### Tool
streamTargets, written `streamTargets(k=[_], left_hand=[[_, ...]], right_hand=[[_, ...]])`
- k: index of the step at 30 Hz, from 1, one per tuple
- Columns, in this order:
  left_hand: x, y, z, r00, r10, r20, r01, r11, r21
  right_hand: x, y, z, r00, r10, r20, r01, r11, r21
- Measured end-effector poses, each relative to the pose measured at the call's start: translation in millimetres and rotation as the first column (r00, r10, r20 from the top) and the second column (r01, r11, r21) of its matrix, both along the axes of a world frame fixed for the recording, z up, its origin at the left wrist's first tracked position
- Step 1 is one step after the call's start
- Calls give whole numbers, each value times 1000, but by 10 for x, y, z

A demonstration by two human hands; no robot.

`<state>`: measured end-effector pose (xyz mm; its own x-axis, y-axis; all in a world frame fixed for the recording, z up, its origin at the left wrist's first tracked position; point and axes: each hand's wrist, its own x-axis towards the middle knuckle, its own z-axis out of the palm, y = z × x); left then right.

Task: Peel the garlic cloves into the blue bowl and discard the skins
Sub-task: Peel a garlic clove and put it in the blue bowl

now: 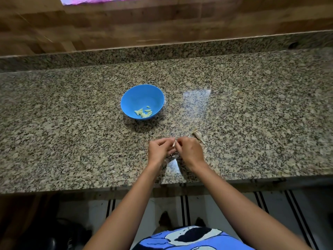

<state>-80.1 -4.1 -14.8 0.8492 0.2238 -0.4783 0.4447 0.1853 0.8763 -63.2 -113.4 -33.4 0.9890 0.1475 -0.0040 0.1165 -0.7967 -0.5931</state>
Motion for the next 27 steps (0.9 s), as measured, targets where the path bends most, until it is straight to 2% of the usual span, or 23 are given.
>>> streamTargets(k=[3,6,7,9,11,13,17,22,27], left_hand=[[15,13,-16,999,32,-41,-34,998,-44],[52,83,4,995,59,-76,-69,988,-136],[58,96,15,995,69,-70,-78,987,-142],[54,94,37,994,92,-58,-98,990,-105],[45,86,43,992,117,-54,-120,990,-72],[42,75,43,991,128,-42,-132,987,-87],[34,70,10,986,166,-19,-167,981,-101],[78,142,-25,996,51,69,-59,992,114],[105,188,-1,995,0,103,-15,989,144]], right_hand=[[-12,14,-12,997,68,25,-68,998,-14],[-14,6,-13,993,-24,-113,43,984,171],[-7,4,-8,978,-68,-196,124,948,293],[16,-5,-1,929,-98,-356,288,797,532],[13,-15,22,905,-72,-419,344,704,622],[8,-30,40,910,-68,-408,335,701,630],[16,-37,73,936,-79,-342,271,783,560],[21,-38,61,961,-62,-271,189,861,472],[42,-32,108,967,-22,-253,134,891,433]])
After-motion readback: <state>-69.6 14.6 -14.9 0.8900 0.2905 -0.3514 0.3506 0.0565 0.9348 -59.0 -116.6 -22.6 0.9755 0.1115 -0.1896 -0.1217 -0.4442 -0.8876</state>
